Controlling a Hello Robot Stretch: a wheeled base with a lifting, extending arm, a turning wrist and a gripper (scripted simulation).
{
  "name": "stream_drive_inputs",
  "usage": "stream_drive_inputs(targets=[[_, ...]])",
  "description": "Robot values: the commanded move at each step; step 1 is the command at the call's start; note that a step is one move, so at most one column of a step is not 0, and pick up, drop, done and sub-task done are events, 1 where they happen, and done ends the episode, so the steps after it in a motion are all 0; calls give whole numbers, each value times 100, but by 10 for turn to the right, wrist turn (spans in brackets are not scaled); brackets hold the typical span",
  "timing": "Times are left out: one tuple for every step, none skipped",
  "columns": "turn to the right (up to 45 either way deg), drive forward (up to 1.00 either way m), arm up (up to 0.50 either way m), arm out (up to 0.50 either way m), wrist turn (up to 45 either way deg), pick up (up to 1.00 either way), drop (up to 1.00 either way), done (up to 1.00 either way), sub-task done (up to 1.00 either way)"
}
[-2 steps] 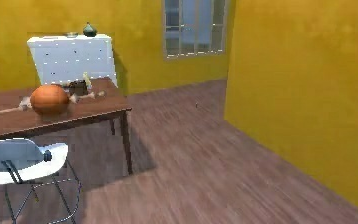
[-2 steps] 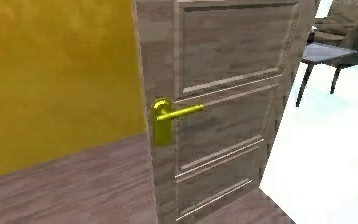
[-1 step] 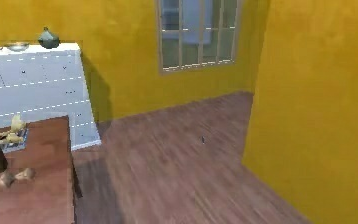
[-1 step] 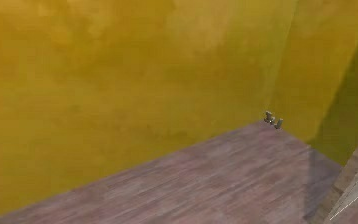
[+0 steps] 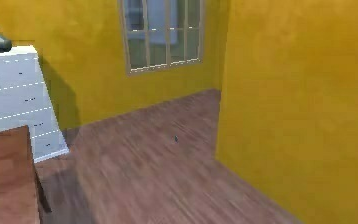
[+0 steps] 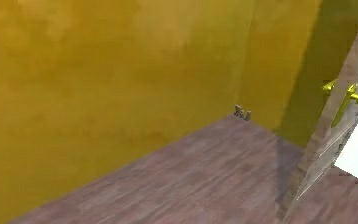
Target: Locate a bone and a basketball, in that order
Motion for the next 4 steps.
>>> stream_drive_inputs(targets=[[0,30,0,0,0,0,0,0,0],[-450,0,0,0,0,0,0,0,0],[-180,0,0,0,0,0,0,0,0],[0,0,0,0,0,0,0,0,100]])
